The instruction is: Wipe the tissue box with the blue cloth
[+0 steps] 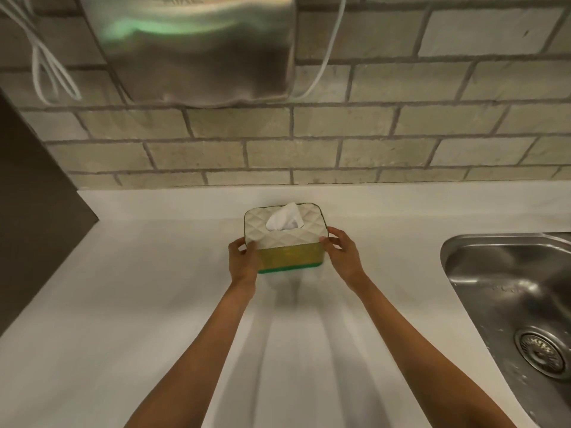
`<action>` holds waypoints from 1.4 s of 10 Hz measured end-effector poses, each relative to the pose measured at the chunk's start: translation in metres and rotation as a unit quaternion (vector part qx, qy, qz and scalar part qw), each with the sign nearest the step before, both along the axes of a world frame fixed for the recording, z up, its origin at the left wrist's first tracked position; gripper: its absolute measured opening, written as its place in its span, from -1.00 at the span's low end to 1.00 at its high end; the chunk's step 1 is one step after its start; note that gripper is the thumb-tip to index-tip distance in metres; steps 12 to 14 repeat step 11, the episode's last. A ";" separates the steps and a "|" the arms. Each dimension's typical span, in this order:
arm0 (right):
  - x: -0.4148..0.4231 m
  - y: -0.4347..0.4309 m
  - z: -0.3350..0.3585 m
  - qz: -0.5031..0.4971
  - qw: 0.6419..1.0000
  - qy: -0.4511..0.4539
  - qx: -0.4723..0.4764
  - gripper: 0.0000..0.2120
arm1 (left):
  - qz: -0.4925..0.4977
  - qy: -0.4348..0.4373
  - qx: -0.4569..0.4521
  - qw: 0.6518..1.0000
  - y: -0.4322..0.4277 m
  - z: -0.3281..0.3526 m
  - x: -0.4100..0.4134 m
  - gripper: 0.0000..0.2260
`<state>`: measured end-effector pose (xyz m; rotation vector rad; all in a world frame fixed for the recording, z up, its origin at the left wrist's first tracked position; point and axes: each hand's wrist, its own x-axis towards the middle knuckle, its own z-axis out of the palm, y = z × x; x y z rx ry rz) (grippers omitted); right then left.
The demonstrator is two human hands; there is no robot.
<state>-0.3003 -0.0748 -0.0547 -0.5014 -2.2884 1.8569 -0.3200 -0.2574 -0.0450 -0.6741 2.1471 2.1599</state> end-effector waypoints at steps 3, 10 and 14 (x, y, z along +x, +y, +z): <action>-0.025 0.007 -0.005 -0.034 0.999 0.006 -0.001 -0.63 | -0.026 0.008 -0.026 0.999 0.011 -0.002 -0.036 -0.68; -0.032 0.013 -0.007 -0.051 0.999 -0.006 -0.012 -0.56 | -0.054 -0.008 -0.021 0.998 0.011 -0.003 -0.048 -0.57; -0.024 0.013 -0.002 -0.057 0.998 -0.011 -0.012 -0.56 | -0.050 -0.025 -0.029 0.998 0.008 0.001 -0.041 -0.55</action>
